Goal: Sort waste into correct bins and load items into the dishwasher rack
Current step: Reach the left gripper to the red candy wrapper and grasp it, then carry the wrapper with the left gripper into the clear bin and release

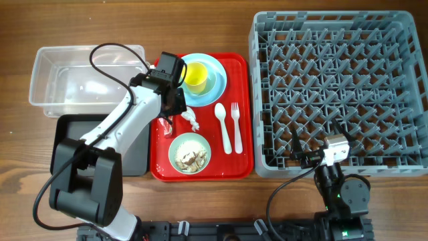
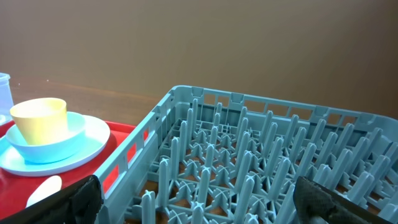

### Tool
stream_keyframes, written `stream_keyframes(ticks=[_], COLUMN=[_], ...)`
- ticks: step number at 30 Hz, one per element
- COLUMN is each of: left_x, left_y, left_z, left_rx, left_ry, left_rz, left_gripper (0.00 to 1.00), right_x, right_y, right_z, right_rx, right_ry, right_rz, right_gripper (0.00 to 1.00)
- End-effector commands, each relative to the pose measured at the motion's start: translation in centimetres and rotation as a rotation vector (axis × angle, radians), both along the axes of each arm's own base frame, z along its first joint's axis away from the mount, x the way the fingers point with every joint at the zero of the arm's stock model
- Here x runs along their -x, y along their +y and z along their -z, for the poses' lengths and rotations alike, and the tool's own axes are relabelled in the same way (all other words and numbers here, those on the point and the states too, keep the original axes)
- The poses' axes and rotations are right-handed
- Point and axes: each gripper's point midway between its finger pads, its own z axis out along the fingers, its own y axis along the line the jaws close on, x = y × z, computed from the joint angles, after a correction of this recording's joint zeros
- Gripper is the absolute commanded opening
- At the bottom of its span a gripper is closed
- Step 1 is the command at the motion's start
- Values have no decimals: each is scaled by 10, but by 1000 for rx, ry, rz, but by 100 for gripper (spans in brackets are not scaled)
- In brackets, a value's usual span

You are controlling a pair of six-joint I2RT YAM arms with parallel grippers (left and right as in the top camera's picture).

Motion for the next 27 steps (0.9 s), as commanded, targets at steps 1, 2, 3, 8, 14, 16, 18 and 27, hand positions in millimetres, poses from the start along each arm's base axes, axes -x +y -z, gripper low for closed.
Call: stream_keyframes(ticks=[1,2,3,8,14,16,18,27], left_x=[-4,-4,-4,-3,-1,0,1,2], left_y=[-1,-1,-1,-1,1,2,2,2], left_z=[1,2,3,17,43,47,51,55], left_rx=[-7,-7,-9,-20,-45,-50,-53,-56], left_ry=[-4,-3,1,31,82,95,104,114], left_rz=[-6,-6,-7,-6,-7,-7,-7,-7], left_gripper=[27,27,27,28,34,35,36,36], right_x=[0,0,0,0,0,0,0,0], right_y=[-1,-1,-1,-1,-1,-1,-1,-1], right_z=[-1,-1,-1,-1,-1,-1,-1,-1], right_rx=[2,2,2,2,1,1,2,2], right_ry=[-5,-5,-5,-5,-5,-6,-5,-5], right_rz=[8,8,8,8,8,8,8,8], right_gripper=[100,100,100,100,100,100,100,100])
